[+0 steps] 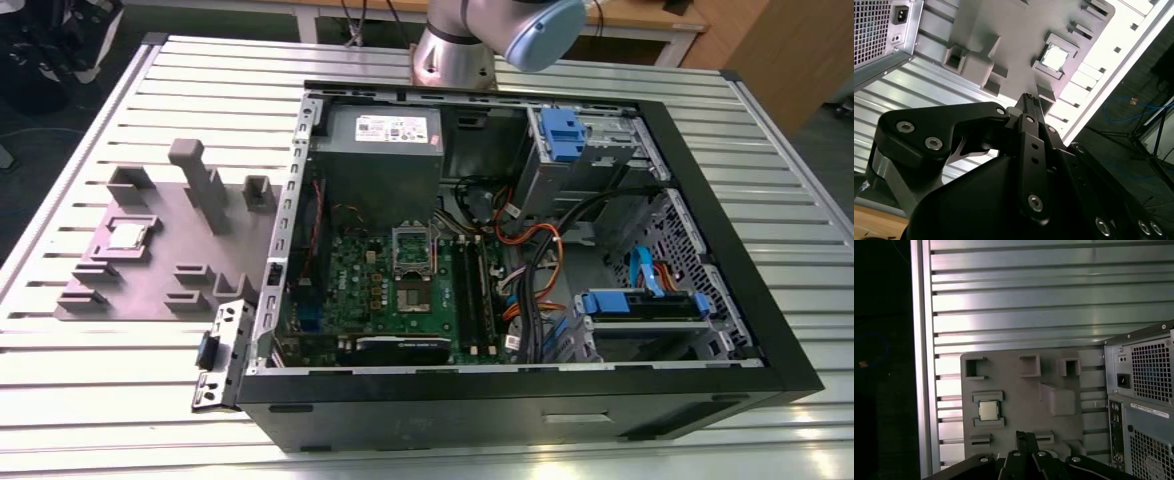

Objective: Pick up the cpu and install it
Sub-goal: 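Reach for the cpu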

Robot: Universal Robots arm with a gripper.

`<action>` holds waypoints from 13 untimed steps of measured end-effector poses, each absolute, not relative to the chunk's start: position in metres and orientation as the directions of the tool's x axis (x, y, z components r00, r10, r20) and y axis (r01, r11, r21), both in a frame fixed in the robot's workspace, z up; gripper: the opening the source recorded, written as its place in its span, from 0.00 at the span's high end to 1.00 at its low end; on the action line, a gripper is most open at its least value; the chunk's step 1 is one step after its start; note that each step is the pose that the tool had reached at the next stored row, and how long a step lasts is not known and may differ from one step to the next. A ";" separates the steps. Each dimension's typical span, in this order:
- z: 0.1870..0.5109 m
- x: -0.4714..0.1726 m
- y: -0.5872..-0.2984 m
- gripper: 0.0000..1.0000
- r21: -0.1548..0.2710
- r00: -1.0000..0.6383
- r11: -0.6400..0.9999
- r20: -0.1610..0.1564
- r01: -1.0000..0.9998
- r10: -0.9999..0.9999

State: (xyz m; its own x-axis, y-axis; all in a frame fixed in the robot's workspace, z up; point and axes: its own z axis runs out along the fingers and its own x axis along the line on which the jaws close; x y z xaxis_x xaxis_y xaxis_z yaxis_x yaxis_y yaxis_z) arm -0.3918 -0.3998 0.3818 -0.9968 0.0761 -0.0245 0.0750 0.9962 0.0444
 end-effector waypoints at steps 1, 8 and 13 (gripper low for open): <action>0.382 -0.395 -0.400 0.89 0.044 -0.997 0.996 -0.024 0.075 0.076; 0.380 -0.418 -0.400 0.89 0.044 -0.997 0.996 -0.024 0.075 0.076; 0.379 -0.430 -0.400 0.89 0.044 -0.997 0.996 -0.024 0.075 0.076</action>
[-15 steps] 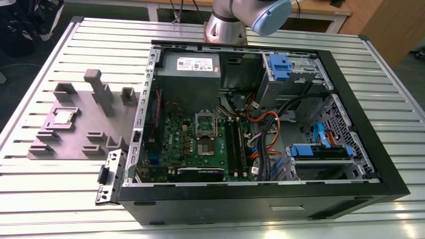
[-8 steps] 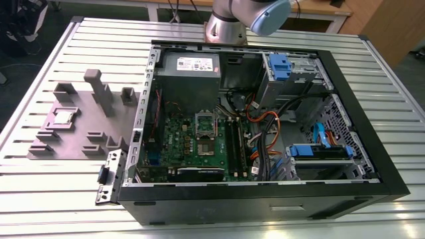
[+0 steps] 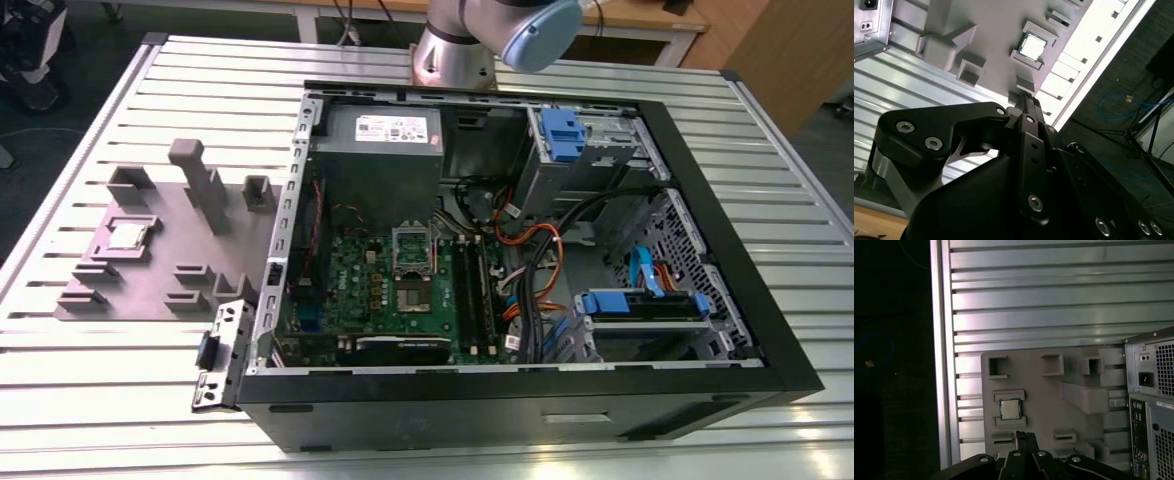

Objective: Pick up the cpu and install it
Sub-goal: 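Reach for the cpu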

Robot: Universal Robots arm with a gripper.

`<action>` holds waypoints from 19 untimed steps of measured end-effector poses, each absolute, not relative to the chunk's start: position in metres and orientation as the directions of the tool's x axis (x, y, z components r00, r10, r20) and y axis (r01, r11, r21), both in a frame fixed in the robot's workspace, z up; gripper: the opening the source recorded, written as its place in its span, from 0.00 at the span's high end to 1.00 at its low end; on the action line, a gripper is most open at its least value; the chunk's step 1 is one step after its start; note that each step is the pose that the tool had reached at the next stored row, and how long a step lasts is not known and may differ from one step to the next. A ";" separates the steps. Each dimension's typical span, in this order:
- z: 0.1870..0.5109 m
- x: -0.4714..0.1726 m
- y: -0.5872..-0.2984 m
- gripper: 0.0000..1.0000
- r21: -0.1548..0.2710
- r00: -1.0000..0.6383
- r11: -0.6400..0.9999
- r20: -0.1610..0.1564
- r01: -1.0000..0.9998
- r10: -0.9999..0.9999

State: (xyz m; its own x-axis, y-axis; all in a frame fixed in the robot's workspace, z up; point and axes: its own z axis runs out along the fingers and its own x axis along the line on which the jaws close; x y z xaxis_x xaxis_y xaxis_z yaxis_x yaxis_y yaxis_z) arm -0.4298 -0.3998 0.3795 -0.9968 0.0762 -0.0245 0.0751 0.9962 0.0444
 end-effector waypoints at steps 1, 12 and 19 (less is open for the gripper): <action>0.379 -0.432 -0.400 0.89 0.044 -0.997 0.996 -0.024 0.075 0.076; 0.379 -0.441 -0.400 0.89 0.045 -0.997 0.996 -0.024 0.075 0.076; 0.377 -0.448 -0.400 0.89 0.045 -0.997 0.996 -0.024 0.075 0.076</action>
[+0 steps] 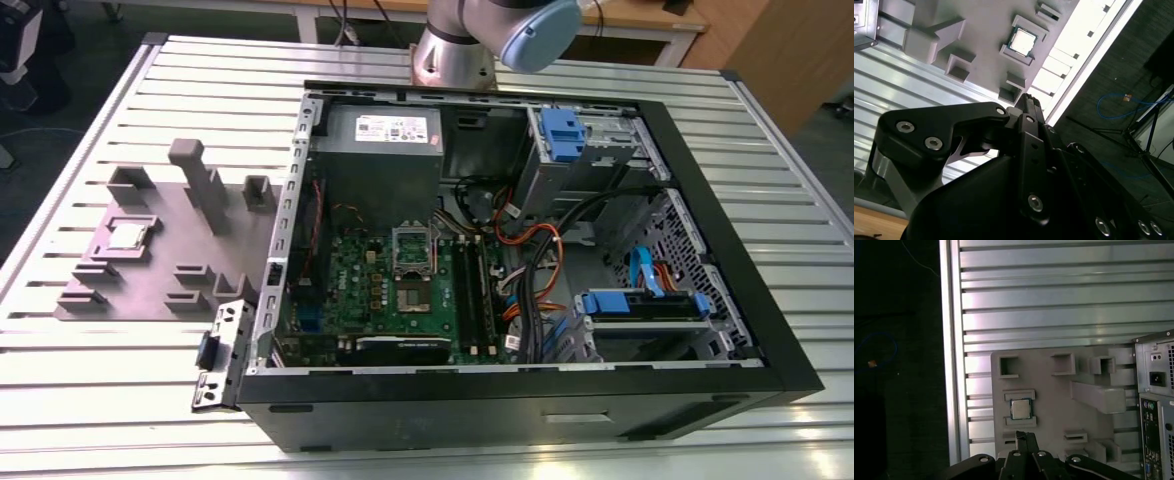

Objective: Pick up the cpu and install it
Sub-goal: 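Pick up the cpu and move it towards the insertion slot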

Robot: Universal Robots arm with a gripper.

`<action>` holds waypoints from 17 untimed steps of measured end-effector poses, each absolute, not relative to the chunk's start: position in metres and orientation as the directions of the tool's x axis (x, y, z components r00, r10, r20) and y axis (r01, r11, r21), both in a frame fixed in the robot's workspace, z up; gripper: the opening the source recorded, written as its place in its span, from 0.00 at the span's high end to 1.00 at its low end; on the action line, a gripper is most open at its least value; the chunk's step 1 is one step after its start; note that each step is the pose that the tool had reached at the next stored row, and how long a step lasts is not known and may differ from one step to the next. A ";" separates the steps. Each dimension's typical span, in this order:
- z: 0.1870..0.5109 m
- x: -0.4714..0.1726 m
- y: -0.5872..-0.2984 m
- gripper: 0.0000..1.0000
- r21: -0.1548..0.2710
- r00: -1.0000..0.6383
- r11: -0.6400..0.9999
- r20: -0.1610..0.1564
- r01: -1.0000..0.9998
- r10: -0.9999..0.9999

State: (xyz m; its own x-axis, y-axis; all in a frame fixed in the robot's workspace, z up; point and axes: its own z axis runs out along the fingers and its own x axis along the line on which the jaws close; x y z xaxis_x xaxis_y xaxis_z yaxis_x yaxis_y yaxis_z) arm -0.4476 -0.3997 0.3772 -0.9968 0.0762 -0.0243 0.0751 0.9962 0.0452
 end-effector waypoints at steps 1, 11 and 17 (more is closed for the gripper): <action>0.377 -0.448 -0.400 0.89 0.045 -0.997 0.996 -0.024 0.075 0.076; 0.377 -0.448 -0.400 0.89 0.045 -0.997 0.996 -0.024 0.075 0.076; 0.377 -0.448 -0.400 0.71 0.045 -0.997 0.996 -0.024 0.075 0.076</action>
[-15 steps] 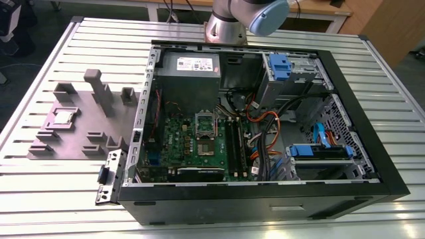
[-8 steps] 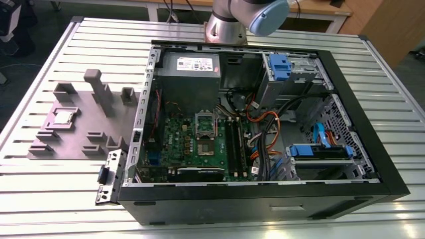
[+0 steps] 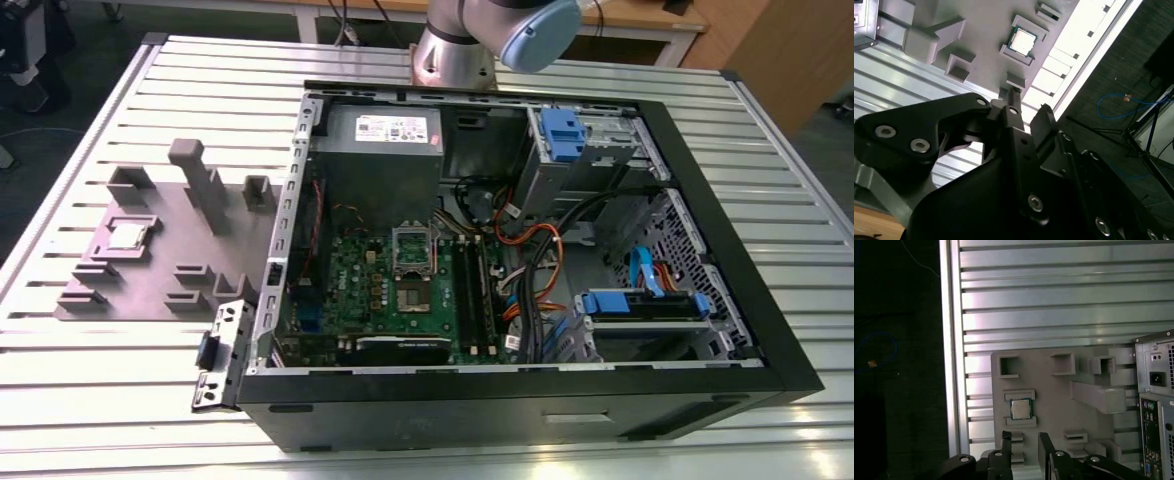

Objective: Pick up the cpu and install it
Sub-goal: 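Pick up the cpu and move it towards the insertion slot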

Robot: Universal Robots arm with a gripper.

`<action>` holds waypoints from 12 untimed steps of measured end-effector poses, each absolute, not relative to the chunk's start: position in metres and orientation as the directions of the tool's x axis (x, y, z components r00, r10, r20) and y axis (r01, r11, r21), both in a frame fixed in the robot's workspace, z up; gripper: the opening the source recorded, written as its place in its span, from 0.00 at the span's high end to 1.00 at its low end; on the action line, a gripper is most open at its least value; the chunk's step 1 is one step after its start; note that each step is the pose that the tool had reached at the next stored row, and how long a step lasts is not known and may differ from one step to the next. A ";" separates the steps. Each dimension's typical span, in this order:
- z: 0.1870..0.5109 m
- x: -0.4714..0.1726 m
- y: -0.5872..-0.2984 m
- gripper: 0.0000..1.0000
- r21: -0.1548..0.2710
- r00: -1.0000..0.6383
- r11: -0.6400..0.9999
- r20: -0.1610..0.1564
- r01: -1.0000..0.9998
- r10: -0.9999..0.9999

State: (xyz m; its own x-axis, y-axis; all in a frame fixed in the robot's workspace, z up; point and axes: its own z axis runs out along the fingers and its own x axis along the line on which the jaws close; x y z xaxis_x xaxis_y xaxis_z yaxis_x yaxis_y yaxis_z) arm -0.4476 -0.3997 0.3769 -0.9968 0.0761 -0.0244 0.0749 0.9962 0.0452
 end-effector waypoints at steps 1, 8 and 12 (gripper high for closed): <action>0.377 -0.448 -0.400 0.65 0.045 -0.997 0.996 -0.024 0.075 0.076; 0.376 -0.448 -0.400 0.47 0.045 -0.998 0.997 -0.025 0.062 0.064; 0.372 -0.448 -0.400 0.47 0.045 -1.000 0.999 -0.024 0.017 0.019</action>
State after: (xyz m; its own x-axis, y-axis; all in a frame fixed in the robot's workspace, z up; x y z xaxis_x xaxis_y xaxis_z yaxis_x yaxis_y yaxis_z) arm -0.4481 -0.3997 0.3722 -0.9995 0.0185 -0.0243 0.0174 0.9988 0.0449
